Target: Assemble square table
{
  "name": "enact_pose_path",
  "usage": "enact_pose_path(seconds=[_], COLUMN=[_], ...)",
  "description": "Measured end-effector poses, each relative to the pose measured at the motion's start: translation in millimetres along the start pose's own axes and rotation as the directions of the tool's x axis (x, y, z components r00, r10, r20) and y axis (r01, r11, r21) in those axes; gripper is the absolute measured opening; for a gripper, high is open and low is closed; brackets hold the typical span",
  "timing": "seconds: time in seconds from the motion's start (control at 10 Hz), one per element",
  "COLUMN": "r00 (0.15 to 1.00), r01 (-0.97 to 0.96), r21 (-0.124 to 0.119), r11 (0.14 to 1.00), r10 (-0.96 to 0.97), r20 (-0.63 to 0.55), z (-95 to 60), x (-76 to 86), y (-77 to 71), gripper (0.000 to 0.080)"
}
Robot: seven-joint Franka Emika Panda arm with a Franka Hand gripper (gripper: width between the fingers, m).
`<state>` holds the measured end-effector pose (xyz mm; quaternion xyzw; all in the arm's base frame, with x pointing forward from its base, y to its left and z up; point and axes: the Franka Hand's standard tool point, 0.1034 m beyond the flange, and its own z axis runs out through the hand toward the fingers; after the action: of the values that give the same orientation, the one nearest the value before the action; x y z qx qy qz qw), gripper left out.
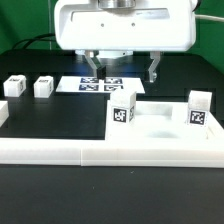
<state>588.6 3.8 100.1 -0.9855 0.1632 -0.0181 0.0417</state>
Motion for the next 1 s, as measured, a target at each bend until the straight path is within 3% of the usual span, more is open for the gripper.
enact_pose_path(seconds=[0.3, 0.5, 0.8, 1.0], r00=[0.911, 0.883, 0.932, 0.960], r01=[0.405, 0.464, 0.363, 0.272], r21=[-0.062, -0.078, -0.047, -0.001], r11=[0.912, 0.882, 0.931, 0.962], r10=[-0.409, -0.468, -0.363, -0.272], r20=[-0.050, -0.042, 0.000, 0.064], z=[33.5, 56.8, 60.5, 69.9], x=[3.0, 2.0, 1.3, -4.5], y=[27.1, 28.6, 24.2, 32.8], gripper=[0.0649, 0.0649, 0.0649, 0.0649])
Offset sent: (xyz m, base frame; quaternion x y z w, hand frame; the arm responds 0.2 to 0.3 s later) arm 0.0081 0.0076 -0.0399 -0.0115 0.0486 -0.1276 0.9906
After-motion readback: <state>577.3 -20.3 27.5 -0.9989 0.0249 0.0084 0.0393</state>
